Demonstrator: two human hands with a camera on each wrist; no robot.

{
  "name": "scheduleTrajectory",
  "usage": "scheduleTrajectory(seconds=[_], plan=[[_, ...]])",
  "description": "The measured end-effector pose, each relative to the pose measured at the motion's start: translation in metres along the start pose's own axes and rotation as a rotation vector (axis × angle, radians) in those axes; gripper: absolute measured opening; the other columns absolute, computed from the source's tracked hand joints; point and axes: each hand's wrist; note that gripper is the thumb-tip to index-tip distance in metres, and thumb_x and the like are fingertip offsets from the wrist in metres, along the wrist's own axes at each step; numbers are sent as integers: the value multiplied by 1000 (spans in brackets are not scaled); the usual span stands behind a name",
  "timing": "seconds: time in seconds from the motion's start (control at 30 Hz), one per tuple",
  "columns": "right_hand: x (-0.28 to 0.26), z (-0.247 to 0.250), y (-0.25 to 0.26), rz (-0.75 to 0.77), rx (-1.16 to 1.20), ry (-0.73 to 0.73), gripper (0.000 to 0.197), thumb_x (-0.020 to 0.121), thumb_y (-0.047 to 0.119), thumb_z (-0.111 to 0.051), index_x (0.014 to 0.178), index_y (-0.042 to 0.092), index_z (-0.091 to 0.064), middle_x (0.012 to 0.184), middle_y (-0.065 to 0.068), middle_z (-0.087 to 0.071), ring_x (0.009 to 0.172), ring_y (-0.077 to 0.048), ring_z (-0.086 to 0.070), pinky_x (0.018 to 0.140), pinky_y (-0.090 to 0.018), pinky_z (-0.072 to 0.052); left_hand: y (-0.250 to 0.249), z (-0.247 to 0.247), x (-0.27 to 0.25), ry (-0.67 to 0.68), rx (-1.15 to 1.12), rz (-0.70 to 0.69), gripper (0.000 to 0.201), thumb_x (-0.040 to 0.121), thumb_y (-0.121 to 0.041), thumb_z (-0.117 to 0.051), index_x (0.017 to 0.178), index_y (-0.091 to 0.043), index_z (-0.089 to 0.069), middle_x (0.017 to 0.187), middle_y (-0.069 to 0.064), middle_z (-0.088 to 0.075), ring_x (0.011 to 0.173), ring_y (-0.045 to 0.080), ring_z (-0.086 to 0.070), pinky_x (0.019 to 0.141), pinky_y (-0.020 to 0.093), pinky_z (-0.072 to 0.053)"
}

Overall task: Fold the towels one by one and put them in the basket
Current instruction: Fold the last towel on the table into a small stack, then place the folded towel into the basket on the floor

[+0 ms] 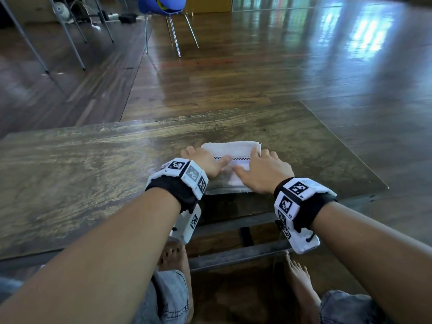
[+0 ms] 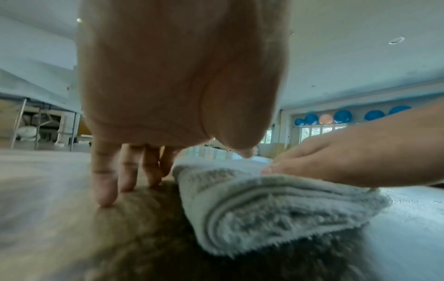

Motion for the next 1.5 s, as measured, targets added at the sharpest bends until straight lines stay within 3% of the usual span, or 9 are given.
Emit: scheduleTrajectory(seconds=[0.17, 0.3, 0.53, 0.67, 0.8, 0.9, 1.0, 1.23, 1.5], plan=[[-2, 5, -3, 22, 152, -46, 75, 96, 59, -42, 146, 5, -32, 149, -17, -37, 138, -34, -33, 104, -46, -38, -3, 6, -4, -78, -242, -68, 29, 93, -37, -60, 106, -11, -65, 118, 11, -62, 114, 32, -56, 89, 36, -49], [-2, 17, -9, -75, 417, -52, 75, 95, 57, -45, 143, 0, -31, 146, -22, -44, 132, -37, -44, 98, -42, -39, -5, 27, -15, -125, -565, -81, 17, 85, -19, -63, 76, -10, -51, 81, 5, -56, 67, 17, -53, 49, 27, -34], [-18, 76, 25, -55, 992, 137, 96, 89, 78, -37, 149, 3, -40, 151, -19, -46, 136, -35, -47, 114, -50, -38, 17, 98, -74, -171, -924, -125, 55, 70, -31, -76, 115, -6, -56, 105, 9, -66, 94, 25, -65, 89, 44, -55], [-54, 130, 82, 78, 1304, 98, 36, 96, 30, -59, 111, -2, -68, 102, -14, -71, 89, -29, -68, 81, -39, -55, 62, 145, -138, -296, -1076, -161, 49, 69, -25, -76, 113, -5, -65, 110, 15, -70, 100, 30, -67, 94, 48, -54], [-102, 171, 160, 286, 1171, -50, 40, 87, -4, -49, 127, -2, -40, 99, -8, -48, 91, -19, -54, 71, -30, -51, 138, 154, -206, -485, -1237, -118, 32, 86, -19, -69, 113, -4, -66, 101, 11, -70, 84, 22, -67, 72, 37, -56], [-147, 169, 229, 460, 985, -5, 39, 90, -6, -44, 121, 10, -26, 92, 1, -38, 80, -8, -45, 53, -19, -42, 201, 126, -256, -628, -1350, -18, 24, 89, -20, -65, 110, -7, -65, 98, 7, -69, 85, 22, -65, 69, 35, -51], [-184, 136, 293, 580, 740, 95, 35, 88, 1, -49, 117, 13, -33, 94, 0, -40, 89, -20, -47, 66, -31, -41, 262, 72, -296, -794, -1407, 140, 5, 88, -17, -64, 91, -13, -65, 82, 0, -65, 73, 16, -61, 62, 31, -46], [-232, -6, 400, 756, 269, 434, 85, 91, 11, -58, 154, 4, -2, 94, -5, -50, 76, -19, -50, 59, -30, -37, 362, -100, -350, -911, -1461, 674, 54, 79, -23, -70, 116, -15, -31, 111, 11, -57, 96, 25, -63, 82, 48, -54], [-222, -178, 400, 445, -69, 635, 68, 94, 18, -62, 148, 1, -24, 143, -23, -47, 126, -38, -53, 86, -38, -44, 363, -251, -331, -296, -1546, 898, 4, 87, -5, -56, 84, -8, -57, 71, 13, -58, 69, 24, -55, 69, 41, -52]])
Point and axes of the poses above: each hand's wrist, its own x-axis towards the middle knuckle, its own z-axis out of the back of the hand, y = z × x
